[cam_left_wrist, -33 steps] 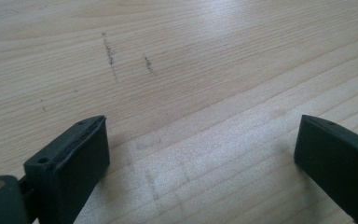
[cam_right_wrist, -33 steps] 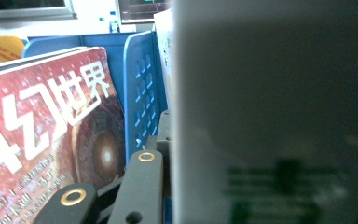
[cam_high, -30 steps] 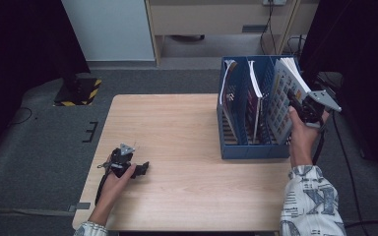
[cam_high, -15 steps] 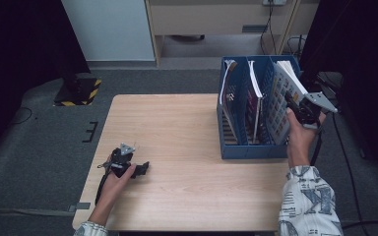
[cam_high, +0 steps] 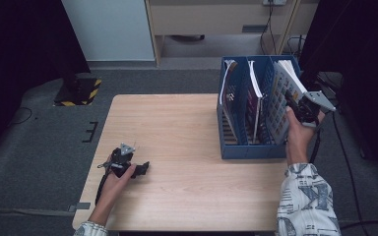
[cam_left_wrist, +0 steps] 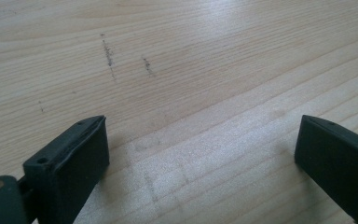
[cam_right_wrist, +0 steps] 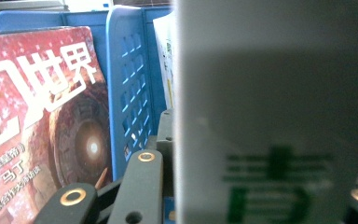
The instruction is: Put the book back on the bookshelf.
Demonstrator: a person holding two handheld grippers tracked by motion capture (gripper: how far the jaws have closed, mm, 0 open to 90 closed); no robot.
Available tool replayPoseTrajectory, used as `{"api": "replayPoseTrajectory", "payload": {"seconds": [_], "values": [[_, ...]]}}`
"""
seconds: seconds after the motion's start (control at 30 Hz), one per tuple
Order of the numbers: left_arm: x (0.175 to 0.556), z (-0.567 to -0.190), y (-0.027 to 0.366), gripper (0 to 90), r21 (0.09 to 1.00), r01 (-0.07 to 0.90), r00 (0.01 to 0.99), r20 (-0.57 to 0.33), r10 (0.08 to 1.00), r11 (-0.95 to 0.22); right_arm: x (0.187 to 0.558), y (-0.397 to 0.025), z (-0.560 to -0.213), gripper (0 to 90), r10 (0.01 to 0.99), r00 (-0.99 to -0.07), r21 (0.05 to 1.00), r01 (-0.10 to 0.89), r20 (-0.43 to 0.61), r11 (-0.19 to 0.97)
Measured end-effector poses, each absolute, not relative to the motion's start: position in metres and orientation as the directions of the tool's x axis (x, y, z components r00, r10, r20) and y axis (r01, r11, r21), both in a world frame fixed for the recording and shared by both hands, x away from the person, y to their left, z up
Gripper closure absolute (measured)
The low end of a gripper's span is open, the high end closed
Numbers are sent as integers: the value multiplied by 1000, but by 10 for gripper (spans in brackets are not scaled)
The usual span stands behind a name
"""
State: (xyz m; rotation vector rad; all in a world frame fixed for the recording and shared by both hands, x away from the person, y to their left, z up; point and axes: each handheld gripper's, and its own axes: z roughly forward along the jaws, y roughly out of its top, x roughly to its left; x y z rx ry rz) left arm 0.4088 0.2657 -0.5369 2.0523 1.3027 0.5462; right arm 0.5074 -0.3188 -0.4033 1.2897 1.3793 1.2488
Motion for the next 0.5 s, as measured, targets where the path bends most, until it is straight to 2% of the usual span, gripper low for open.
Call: {"api": "replayPoseTrajectory", "payload": {"seconds": [0.5], "values": [[409,-537,265,24,705,641,422,9,906,-305,501,-312,-408,729,991,-137,990,141,9,10]]}}
